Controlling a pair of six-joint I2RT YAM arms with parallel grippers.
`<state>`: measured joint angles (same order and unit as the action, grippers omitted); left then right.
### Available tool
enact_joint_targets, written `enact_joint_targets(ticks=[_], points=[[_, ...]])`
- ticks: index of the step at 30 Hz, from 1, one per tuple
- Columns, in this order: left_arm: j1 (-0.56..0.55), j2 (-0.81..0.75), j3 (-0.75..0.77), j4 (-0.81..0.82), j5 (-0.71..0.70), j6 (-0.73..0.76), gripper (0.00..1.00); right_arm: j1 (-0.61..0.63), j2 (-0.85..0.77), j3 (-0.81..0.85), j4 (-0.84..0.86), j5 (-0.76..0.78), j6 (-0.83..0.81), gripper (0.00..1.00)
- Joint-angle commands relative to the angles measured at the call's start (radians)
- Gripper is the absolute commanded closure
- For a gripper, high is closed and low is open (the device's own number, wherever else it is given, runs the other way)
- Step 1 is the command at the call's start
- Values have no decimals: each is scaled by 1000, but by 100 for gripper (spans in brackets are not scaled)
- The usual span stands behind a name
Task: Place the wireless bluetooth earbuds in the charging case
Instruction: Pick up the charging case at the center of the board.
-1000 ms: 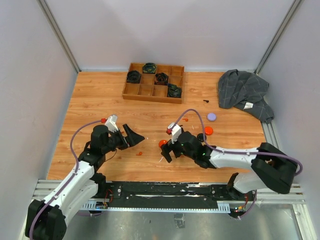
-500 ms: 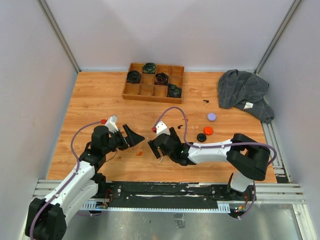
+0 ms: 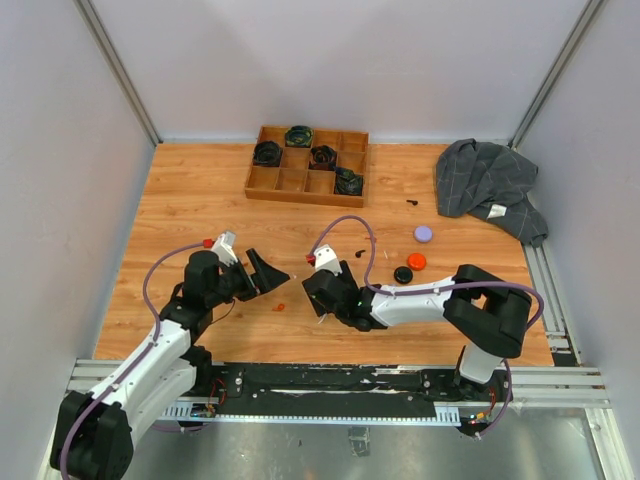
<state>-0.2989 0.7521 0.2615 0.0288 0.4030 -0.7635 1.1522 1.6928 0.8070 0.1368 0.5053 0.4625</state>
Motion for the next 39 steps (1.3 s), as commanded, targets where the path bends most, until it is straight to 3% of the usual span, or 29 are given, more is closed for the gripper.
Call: enact_joint_targets(ticks=[1,4,13,29,39], points=[[-5,16,19,31,5,0,2,15,18,5,-13,29,40,35],[-5,30,19,41,6,-5,2,11,19,-2,0,29,48,43],[-5,75,11,104,38,-38,2,-7,1,-45,63,-5,28,51],[-7,177,17,182,138,-48,3,-17,-145,-220,431,-219,-298,59],[-25,212,23,213,234,-22,16,-17,-235,-304,574,-349,-443,58]])
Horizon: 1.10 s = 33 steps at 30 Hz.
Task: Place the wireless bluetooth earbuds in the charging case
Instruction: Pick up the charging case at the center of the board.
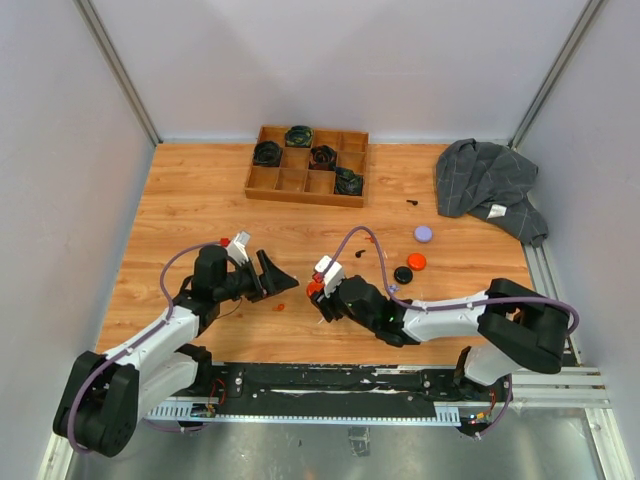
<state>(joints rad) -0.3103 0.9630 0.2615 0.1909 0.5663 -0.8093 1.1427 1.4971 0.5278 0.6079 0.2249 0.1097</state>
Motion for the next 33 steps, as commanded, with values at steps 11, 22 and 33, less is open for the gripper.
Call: enact_joint_targets(ticks=[11,22,33], points=[[-40,35,33,82,121,33,29,-7,-101,-45,151,-177,-162,58],[-73,55,48,119,134,13,41,-6,-101,-62,194,-229,-186,57],[-104,77,62,128,127,9,53,-6,-109,-71,212,-240,-198,55]])
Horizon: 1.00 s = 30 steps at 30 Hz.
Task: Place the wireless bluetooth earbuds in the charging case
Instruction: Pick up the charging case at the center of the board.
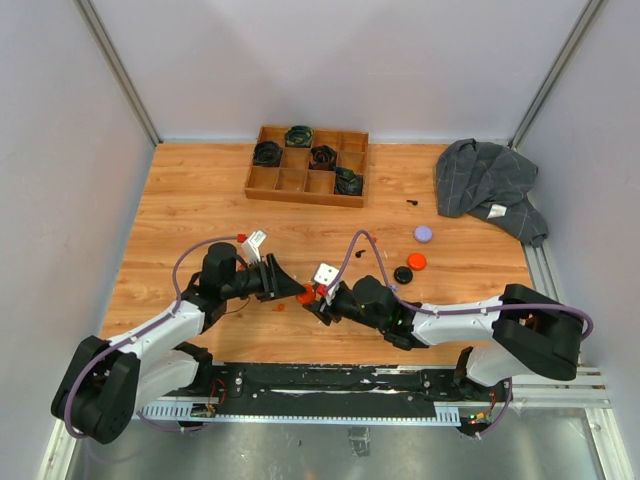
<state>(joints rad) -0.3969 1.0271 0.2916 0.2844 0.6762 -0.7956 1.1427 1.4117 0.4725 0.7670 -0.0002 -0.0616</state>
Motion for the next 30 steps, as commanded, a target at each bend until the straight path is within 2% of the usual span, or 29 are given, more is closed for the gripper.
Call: enact_joint_targets(ticks=[1,4,9,15,18,21,30], points=[[-22,16,35,35,17,-4,55,-6,-23,-15,55,-15,-27,54],[-31,15,42,36,22,4,65,-6,-30,-19,56,-16,-30,53],[-31,6,53,36,52,45,83,-6,-66,-43,61,-16,-29,43],[-38,-35,86,34,91,134,90,-32,-182,-49,-59,-79,11,30],[-50,-47,106,34,107,191,92,-99,-263,-49,-126,-210,57,29],[-74,-63,123,34,100,270,99,-212,-323,-59,-136,-416,134,29],[-145,-115,193,34,37,523,100,-390,-390,-27,-176,-771,172,29]])
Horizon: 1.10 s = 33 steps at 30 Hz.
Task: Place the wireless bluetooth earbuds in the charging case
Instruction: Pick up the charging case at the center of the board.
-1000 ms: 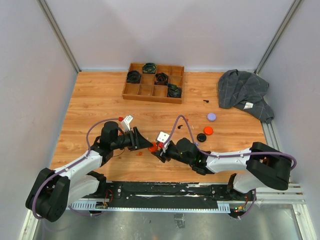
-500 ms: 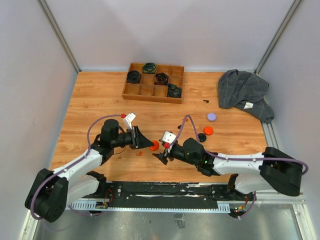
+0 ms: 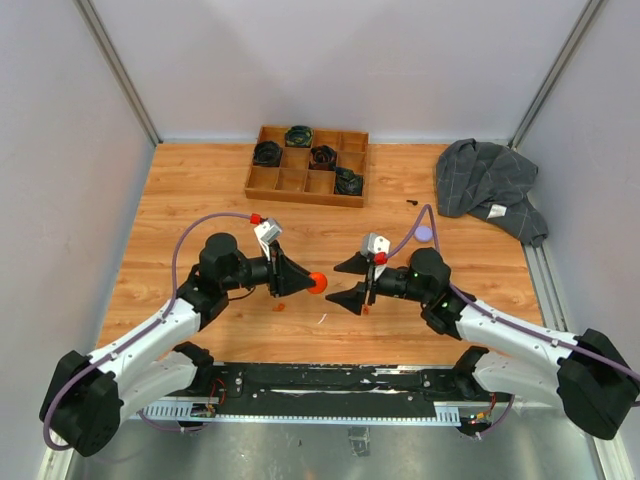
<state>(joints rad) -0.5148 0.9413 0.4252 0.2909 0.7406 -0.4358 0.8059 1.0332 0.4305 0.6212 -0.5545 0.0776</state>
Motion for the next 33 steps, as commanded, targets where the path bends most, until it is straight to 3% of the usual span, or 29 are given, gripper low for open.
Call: enact_joint_targets(ticks=[1,5,10,16,24,33], points=[[-36,-34,68,28,-35,193,100,-66,-6,27,-37,-251,33,29],[-50,-26,112,28,-10,283,100,-102,8,74,-81,-353,1,30],[-66,-9,172,0,40,381,100,-134,2,100,-132,-377,-46,33],[-133,59,279,-231,-35,535,100,-145,11,95,-102,-384,-36,36],[-202,95,349,-348,-84,607,100,-156,-17,48,-37,-329,-11,40],[-241,120,371,-343,-53,610,100,-165,-7,8,68,-347,39,49]])
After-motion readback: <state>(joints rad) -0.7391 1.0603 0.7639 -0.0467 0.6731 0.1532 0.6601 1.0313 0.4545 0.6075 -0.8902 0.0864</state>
